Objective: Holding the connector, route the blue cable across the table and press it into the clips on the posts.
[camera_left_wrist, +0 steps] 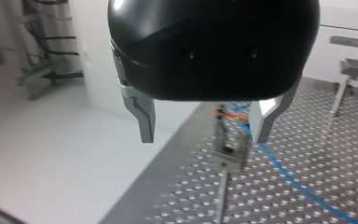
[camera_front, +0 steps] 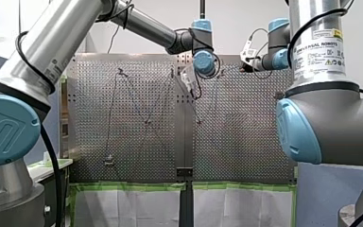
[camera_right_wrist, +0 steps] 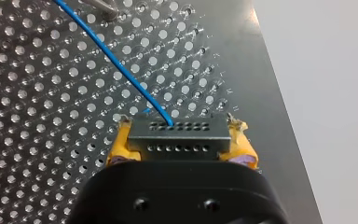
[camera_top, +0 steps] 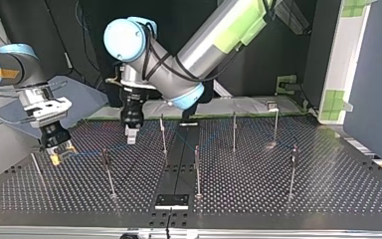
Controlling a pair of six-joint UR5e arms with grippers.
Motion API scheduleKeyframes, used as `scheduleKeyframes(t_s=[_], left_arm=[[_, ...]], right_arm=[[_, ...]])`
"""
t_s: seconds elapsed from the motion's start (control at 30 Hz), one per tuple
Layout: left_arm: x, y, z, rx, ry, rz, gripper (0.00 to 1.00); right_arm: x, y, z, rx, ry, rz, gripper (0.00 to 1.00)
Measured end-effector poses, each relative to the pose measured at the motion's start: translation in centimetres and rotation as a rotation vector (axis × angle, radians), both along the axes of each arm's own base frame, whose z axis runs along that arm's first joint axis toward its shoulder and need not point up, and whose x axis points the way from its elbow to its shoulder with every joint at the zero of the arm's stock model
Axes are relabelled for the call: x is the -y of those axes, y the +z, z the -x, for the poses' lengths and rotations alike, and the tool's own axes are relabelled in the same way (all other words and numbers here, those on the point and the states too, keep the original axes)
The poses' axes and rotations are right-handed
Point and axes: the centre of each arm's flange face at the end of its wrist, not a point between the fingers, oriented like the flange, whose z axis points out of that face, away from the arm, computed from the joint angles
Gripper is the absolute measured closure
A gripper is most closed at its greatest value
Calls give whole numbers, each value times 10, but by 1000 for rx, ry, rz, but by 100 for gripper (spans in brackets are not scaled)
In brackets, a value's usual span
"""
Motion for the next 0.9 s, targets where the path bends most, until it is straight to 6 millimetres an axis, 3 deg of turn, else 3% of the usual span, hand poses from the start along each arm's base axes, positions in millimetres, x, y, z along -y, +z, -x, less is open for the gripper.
scheduleKeyframes(t_s=[0.43, 0.67, 0.9], left_arm=[[-40, 37, 23, 76, 16, 215, 2], [-50, 54, 50, 129, -3, 259, 2], [-51, 33, 60, 127, -43, 313, 2]], right_arm=[[0, 0, 0, 0, 0, 0, 100], [0, 0, 0, 0, 0, 0, 100], [0, 0, 0, 0, 0, 0, 100]])
